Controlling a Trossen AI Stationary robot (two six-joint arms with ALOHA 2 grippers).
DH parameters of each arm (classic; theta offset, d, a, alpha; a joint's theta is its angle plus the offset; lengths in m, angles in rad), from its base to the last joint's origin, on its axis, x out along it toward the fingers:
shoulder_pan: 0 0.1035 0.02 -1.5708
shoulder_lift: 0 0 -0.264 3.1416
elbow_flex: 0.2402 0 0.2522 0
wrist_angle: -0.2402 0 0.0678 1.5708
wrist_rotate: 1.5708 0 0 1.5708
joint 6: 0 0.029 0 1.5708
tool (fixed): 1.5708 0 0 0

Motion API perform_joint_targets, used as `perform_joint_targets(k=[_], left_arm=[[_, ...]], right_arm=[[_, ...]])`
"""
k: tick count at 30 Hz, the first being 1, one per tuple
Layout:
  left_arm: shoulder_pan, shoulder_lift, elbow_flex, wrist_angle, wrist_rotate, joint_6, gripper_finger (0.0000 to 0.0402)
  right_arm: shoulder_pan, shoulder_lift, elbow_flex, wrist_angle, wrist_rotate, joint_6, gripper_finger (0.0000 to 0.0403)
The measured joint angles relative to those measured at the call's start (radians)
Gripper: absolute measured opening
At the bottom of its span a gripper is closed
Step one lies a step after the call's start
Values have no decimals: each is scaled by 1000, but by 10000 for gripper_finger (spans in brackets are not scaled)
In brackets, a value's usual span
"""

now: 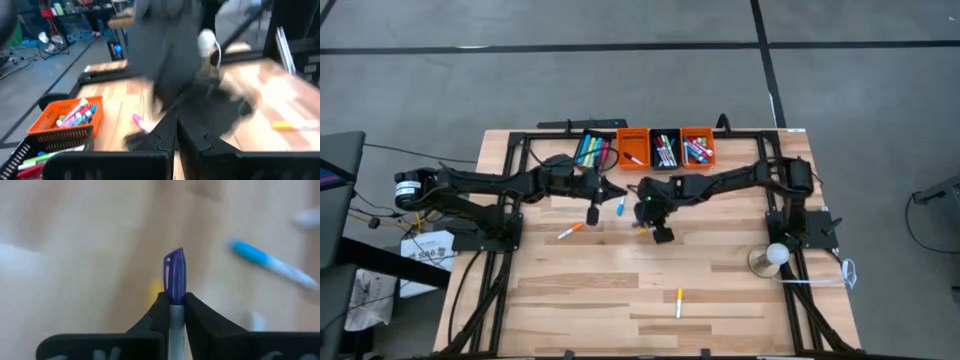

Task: Pick & Place Markers
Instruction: Put the small violet highlighter pen into the left orange basket

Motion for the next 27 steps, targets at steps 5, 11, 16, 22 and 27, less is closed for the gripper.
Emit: perform_joint_targets(k=[5,11,16,22,27], left_arm=[[0,0,0,-87,5,68,12],[0,0,0,-105,123,88,21],[-26,11,-1,-105,146,127,52],[-48,47,-1,-47,144,152,92],[-47,62,-1,-14,138,152,113]], right_arm=[[85,-97,1,48,-37,-24,25],[153,-201,2,124,28,-31,34],[153,-243,3,164,104,-33,26],[105,-248,3,210,125,-31,34],[67,-239,2,229,121,-25,28]])
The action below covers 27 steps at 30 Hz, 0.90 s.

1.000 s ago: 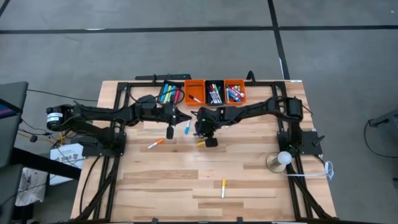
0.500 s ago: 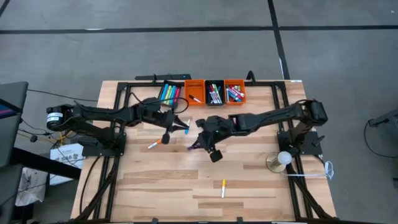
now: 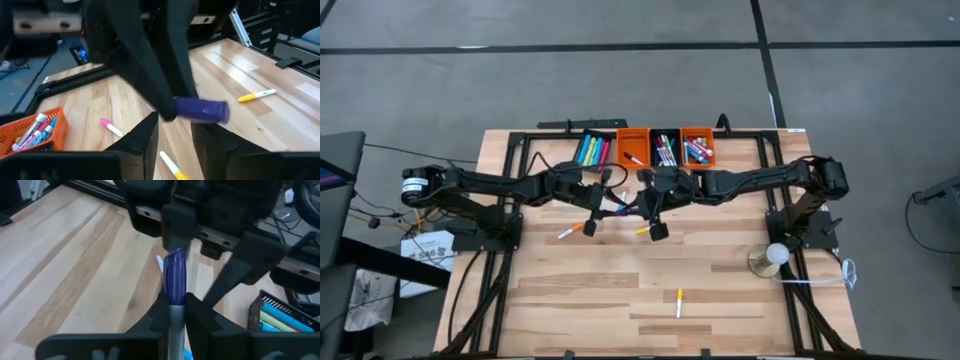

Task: Pick & Place Markers
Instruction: Put the small violet highlighter pen into the left orange basket

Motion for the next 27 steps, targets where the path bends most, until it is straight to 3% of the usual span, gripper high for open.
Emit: perform_joint_targets(k=[27], left_arm=[[4,52,-1,134,7,1,127]], right_arm=[[-19,12,-3,132,-25,-45,34]])
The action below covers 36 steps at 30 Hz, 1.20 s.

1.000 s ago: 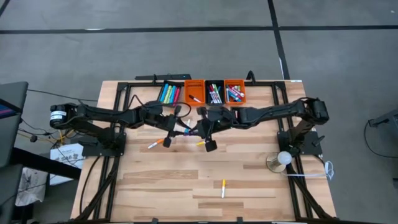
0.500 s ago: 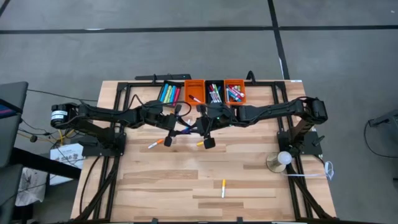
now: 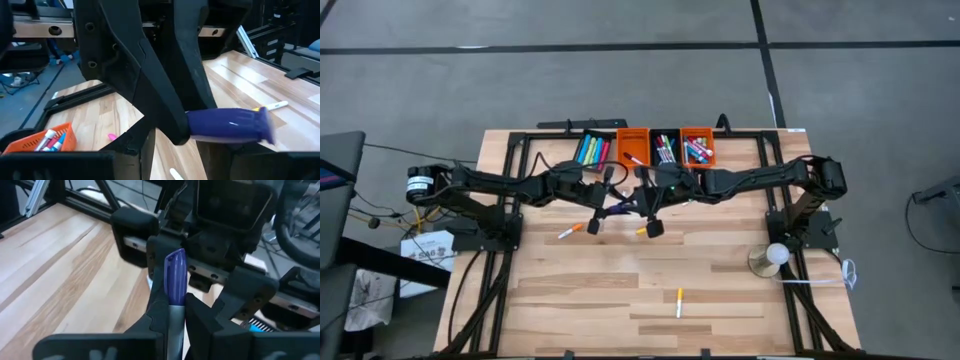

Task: Pick & Place Markers
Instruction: Put the small violet highlighter pen into the left orange basket

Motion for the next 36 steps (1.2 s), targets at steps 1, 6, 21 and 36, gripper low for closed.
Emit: perform_joint_targets(k=[1,6,21,36], left_arm=[[0,0,0,7,-1,0,127],[0,1,2,16,-5,-1,127],[-1,4,3,23,-7,-5,78],[-5,4,2,36,-10,-4,66]], right_arm=[[0,0,0,10,0,-3,36],[0,0,0,36,-3,-14,33],[8,1,6,62,-31,-20,37],[8,-1,6,51,-31,-16,40]])
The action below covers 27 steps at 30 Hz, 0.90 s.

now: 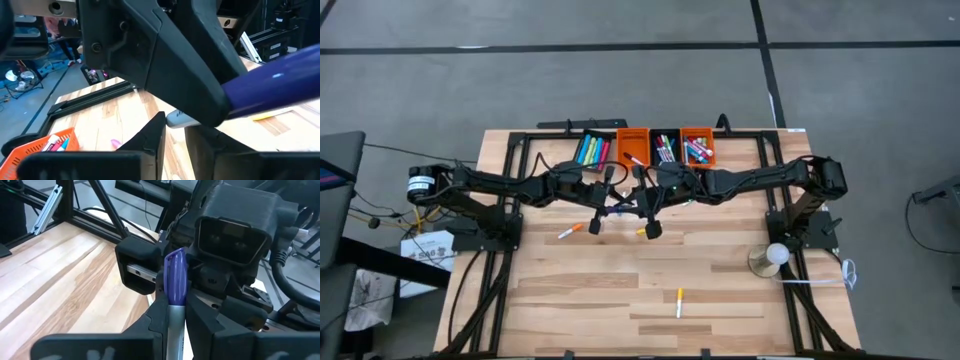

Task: Pick & Place Markers
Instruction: Put the small violet highlighter pen into the left orange basket

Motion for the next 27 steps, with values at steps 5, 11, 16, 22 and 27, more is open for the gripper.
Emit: perform_joint_targets(k=[5,11,16,22,27], left_arm=[[-1,0,0,0,15,0,76],[-1,0,0,3,21,2,87],[-5,0,-1,9,20,3,86],[-6,0,-2,19,14,4,82],[-6,0,-3,19,-25,35,40]], right_arm=[[0,0,0,-14,-1,-1,36],[0,0,-1,-22,0,0,41],[0,0,-1,-22,-1,2,37],[0,0,-1,-20,0,3,43],[-2,-2,-2,-27,9,38,47]])
